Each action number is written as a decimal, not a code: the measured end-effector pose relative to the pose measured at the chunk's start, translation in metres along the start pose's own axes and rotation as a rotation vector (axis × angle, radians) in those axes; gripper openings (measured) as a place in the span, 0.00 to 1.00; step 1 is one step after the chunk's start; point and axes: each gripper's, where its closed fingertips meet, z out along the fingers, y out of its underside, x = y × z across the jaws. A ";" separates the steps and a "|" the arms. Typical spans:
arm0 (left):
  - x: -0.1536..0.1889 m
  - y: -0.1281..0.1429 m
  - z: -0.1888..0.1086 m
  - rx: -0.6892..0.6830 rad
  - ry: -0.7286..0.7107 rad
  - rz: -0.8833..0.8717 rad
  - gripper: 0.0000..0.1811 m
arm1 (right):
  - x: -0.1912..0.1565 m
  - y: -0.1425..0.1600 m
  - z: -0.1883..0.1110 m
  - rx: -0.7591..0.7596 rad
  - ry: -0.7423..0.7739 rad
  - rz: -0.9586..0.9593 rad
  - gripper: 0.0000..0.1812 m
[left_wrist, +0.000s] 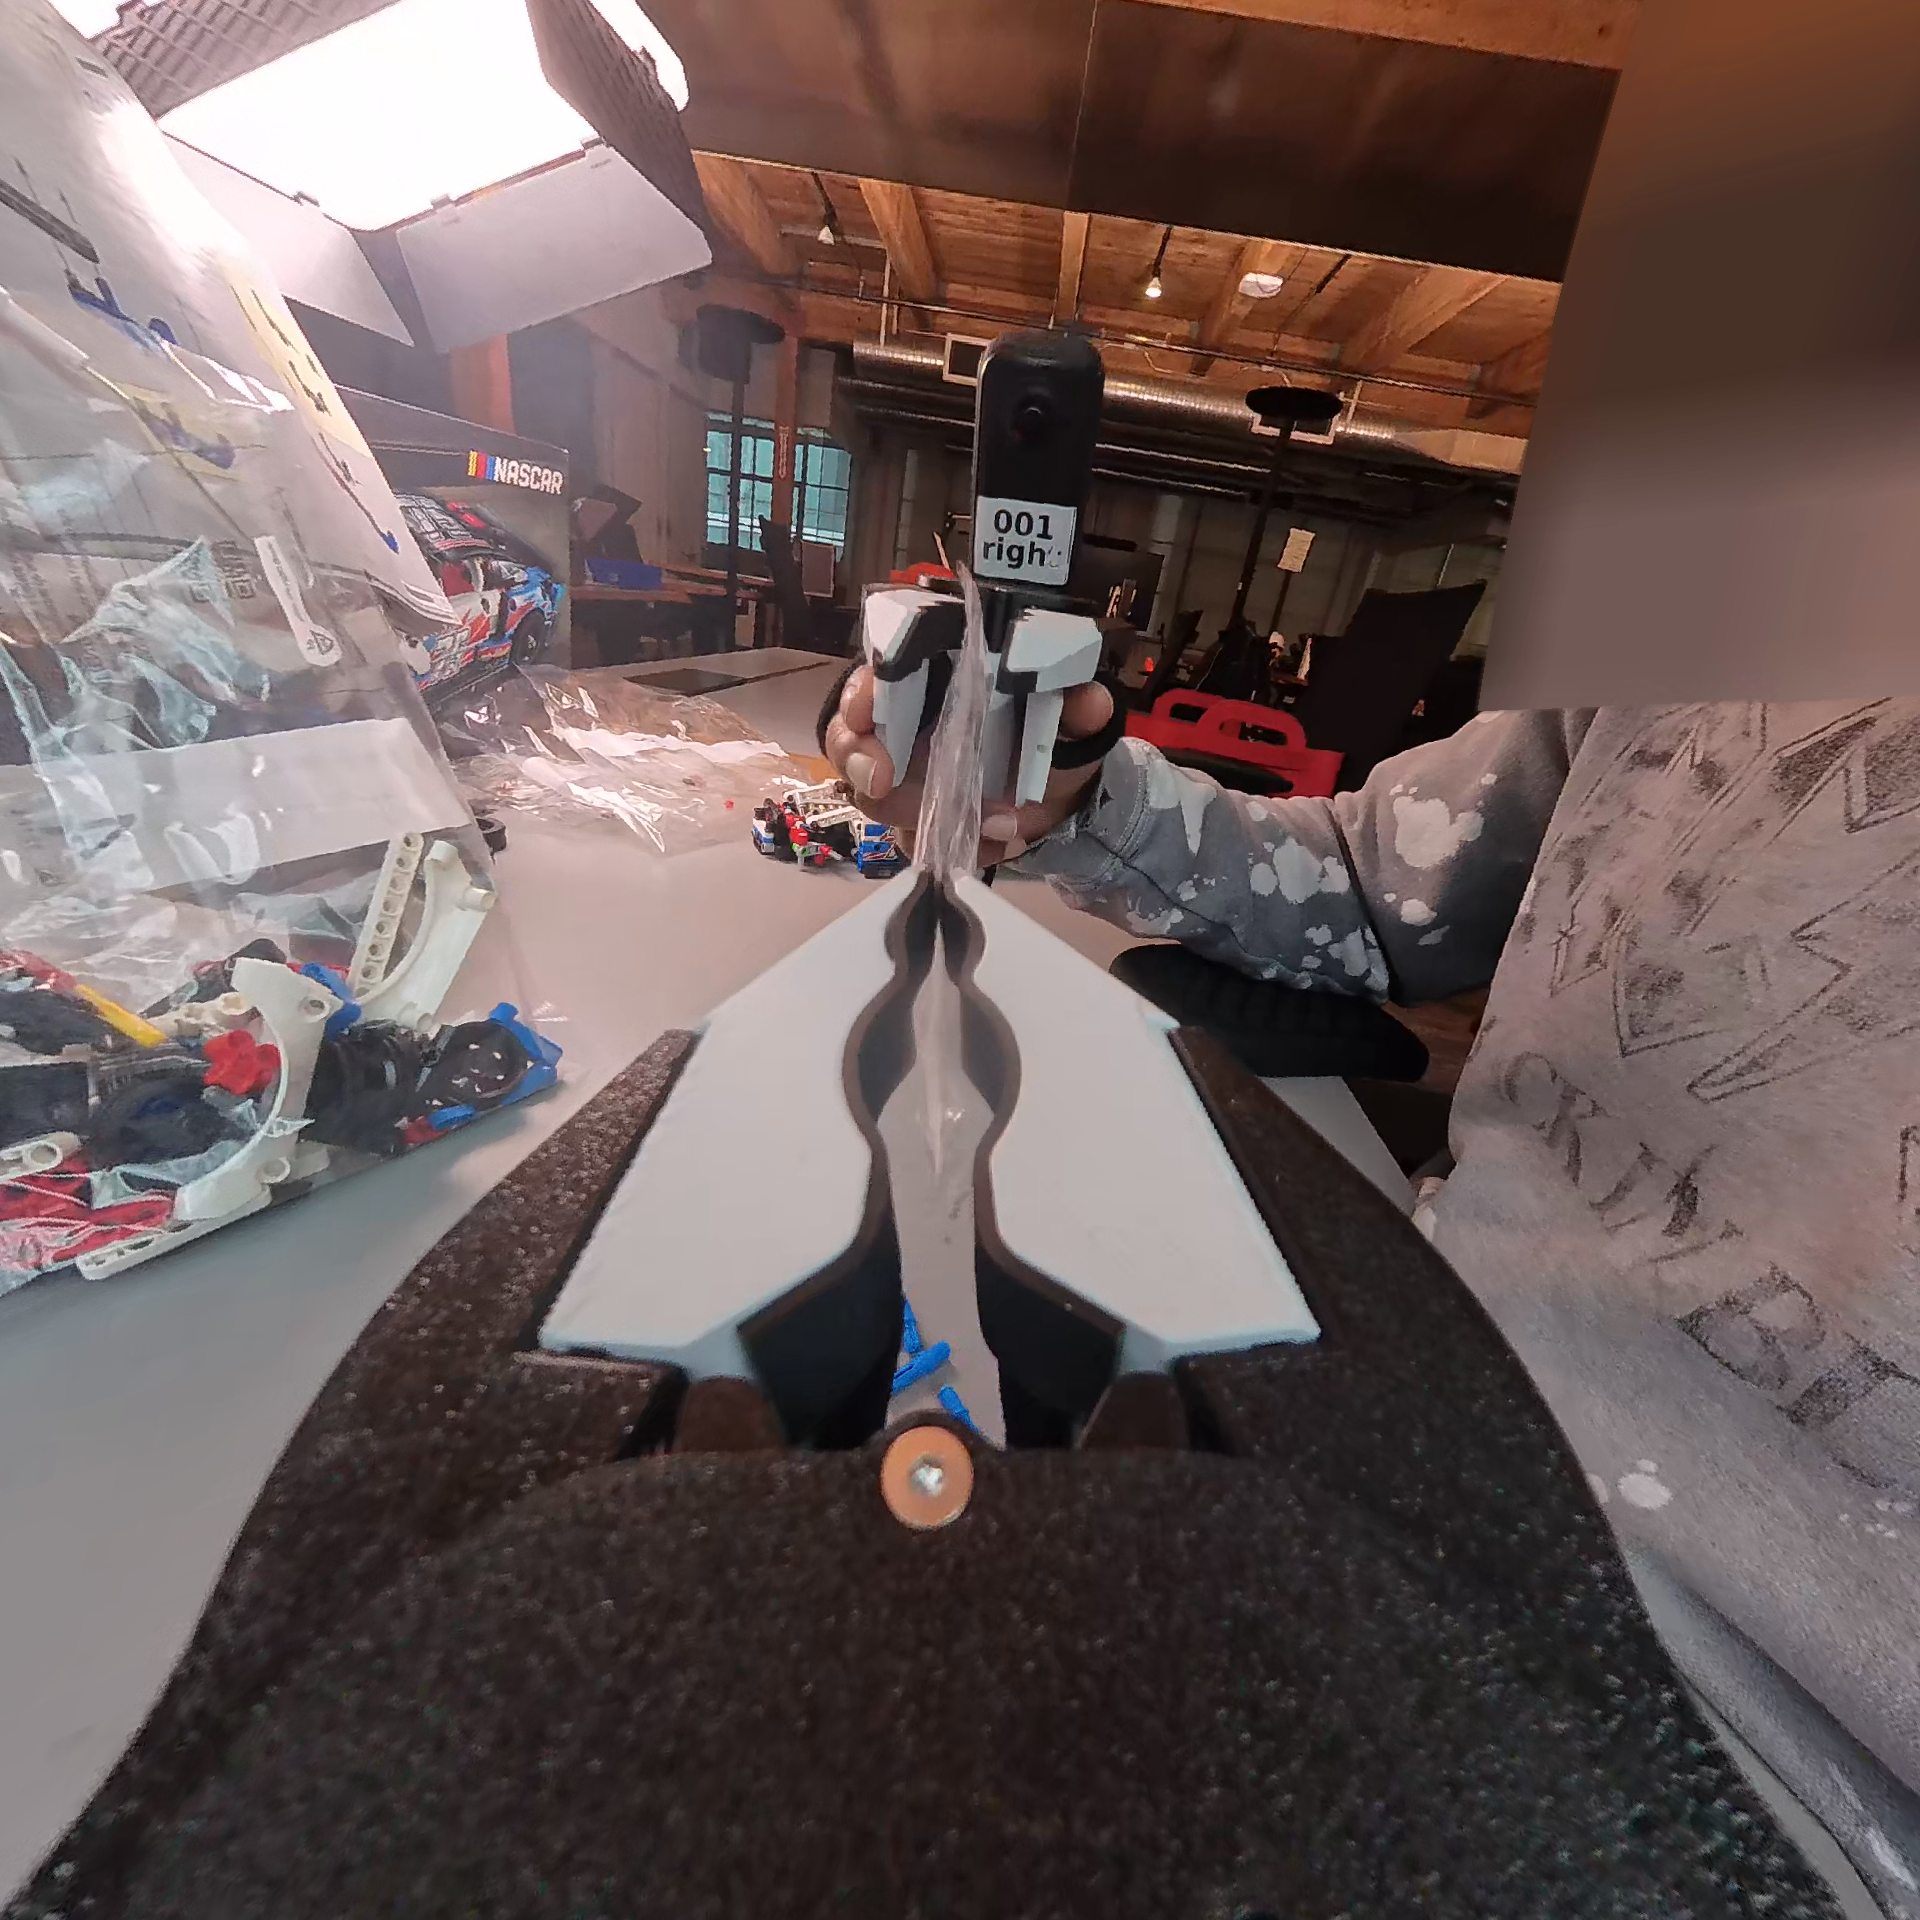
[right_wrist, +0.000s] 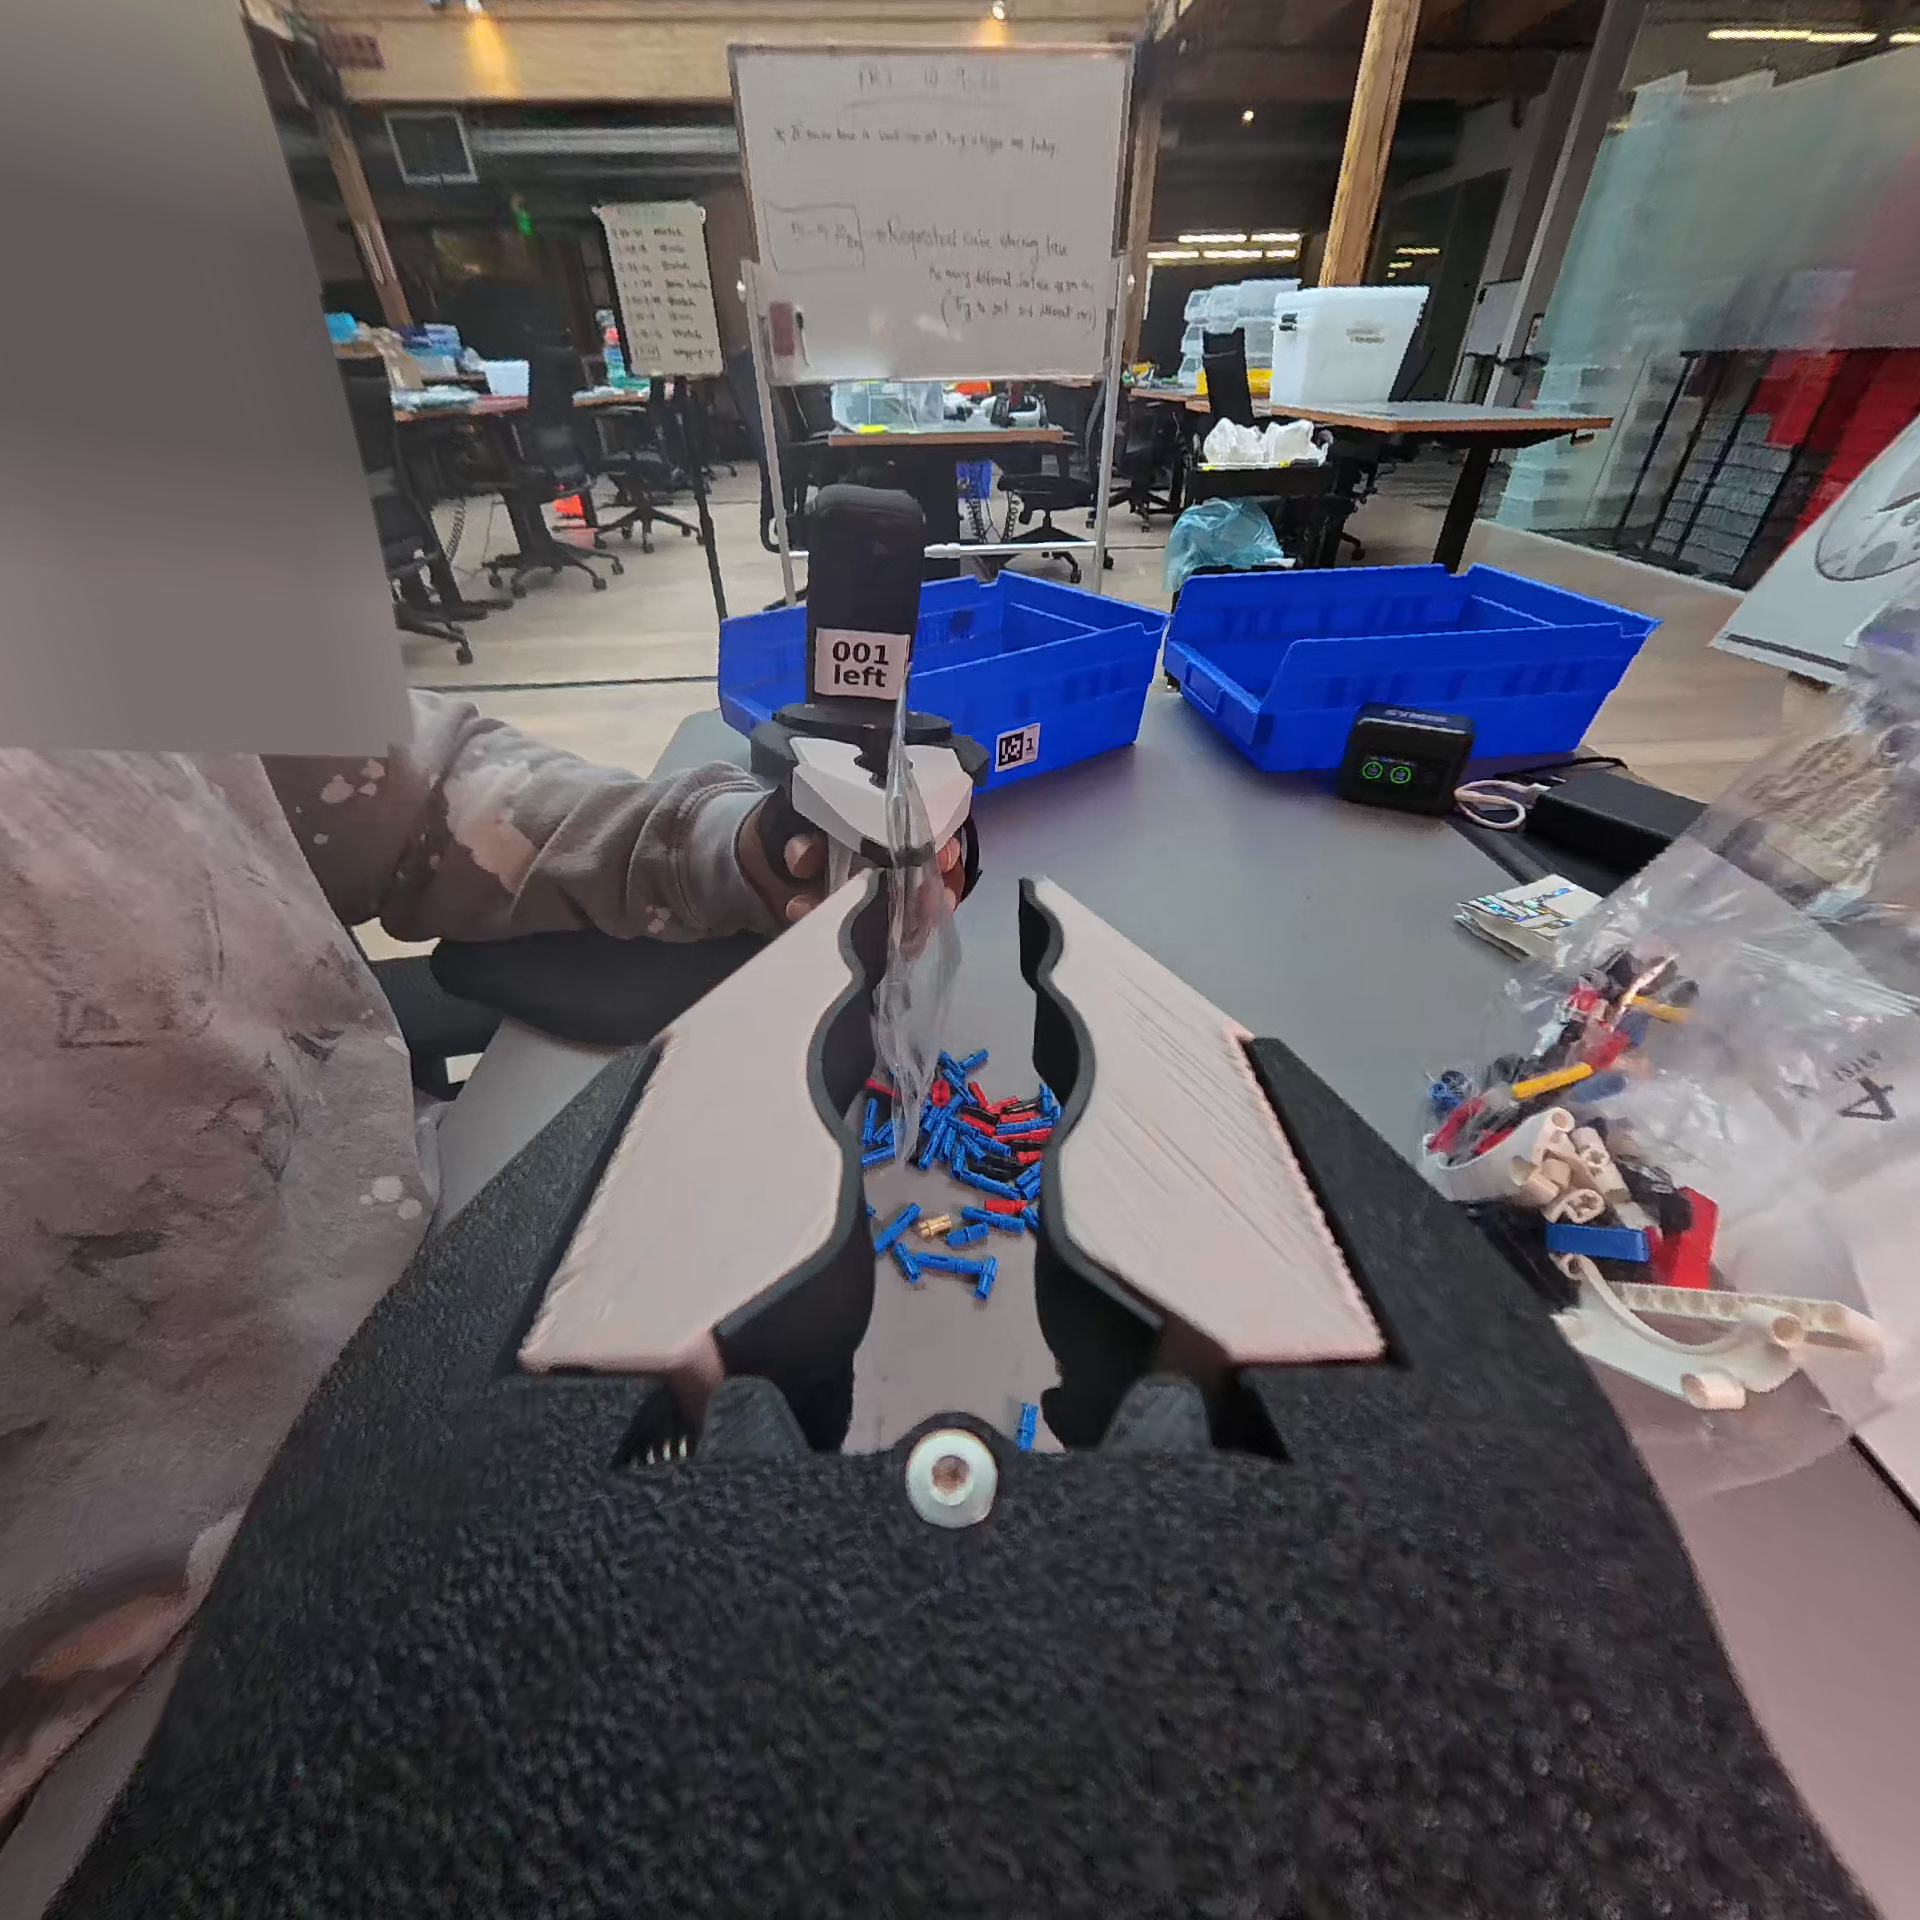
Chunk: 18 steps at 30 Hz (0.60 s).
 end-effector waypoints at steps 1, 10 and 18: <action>0.000 -0.001 0.000 0.004 0.003 -0.004 0.00 | 0.002 -0.002 -0.001 0.008 0.008 0.003 0.12; 0.016 0.013 0.009 -0.060 0.091 -0.017 0.00 | -0.019 0.020 0.016 -0.159 -0.023 -0.156 0.11; -0.016 0.028 0.012 -0.207 -0.109 -0.010 0.14 | -0.003 0.032 0.022 -0.231 0.107 -0.197 0.00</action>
